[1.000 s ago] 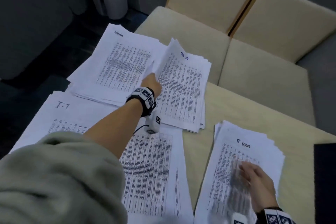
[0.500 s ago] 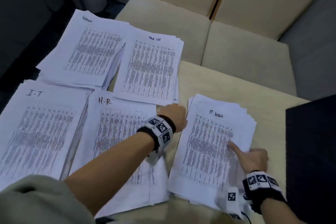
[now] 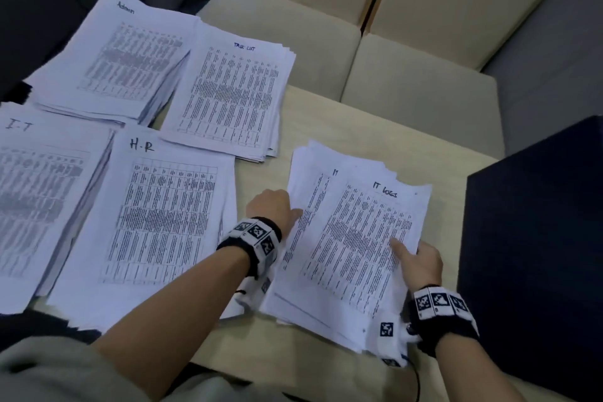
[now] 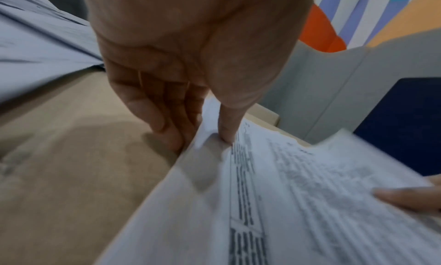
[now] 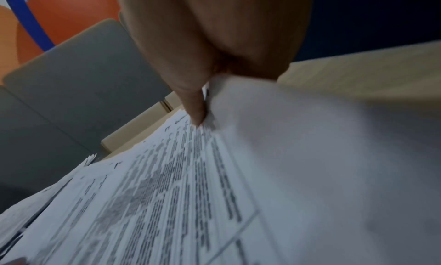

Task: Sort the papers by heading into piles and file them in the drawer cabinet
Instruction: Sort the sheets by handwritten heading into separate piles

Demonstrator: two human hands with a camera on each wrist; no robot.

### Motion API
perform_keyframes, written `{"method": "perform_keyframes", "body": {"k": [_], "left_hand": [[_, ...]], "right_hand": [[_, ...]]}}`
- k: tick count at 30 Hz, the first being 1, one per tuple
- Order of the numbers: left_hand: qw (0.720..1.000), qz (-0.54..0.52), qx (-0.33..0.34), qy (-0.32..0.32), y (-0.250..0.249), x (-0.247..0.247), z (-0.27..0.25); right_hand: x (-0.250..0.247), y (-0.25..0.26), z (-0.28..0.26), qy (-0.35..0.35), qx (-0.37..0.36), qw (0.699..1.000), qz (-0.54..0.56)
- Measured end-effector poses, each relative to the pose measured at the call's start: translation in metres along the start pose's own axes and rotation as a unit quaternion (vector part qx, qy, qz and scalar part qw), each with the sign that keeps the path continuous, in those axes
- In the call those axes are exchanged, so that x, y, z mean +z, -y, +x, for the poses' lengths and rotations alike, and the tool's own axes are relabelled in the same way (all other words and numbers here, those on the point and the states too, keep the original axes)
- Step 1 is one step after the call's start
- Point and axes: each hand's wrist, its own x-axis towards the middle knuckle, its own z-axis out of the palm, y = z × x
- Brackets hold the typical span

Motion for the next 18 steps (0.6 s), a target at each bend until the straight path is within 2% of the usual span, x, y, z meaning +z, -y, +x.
{"method": "perform_keyframes", "body": {"k": [3,5,6,8,10,12,14,18], "left_hand": [[0.998,-0.05,-0.029,-0.031,0.0,0.009,0.003],[0.993,-0.086,-0.022,-0.082,-0.001,0.015,0.005],[0.991,-0.092,-0.007,-0.1,-0.003,0.018,0.005],[0.991,-0.09,0.003,-0.094,-0.008,0.021,0.003],[0.992,-0.099,-0.028,-0.074,-0.009,0.022,0.005],[0.989,-0.126,-0.052,-0.051,-0.006,0.017,0.009],[0.99,-0.131,-0.045,-0.026,0.001,0.011,0.012],[0.999,-0.022,0.008,-0.04,0.009,-0.004,0.008]], "right_hand": [[-0.013,-0.007,0.0,-0.028,0.004,0.998,0.047],[-0.023,-0.011,-0.001,-0.026,0.038,0.991,0.127],[-0.028,-0.014,-0.001,-0.018,0.067,0.983,0.17],[-0.036,-0.019,-0.002,0.019,0.12,0.958,0.26],[-0.039,-0.025,-0.003,0.072,0.141,0.928,0.337],[-0.038,-0.027,-0.003,0.101,0.136,0.919,0.356],[-0.035,-0.022,-0.006,0.12,0.132,0.92,0.35],[-0.026,-0.01,-0.003,0.134,0.135,0.924,0.332]]}}
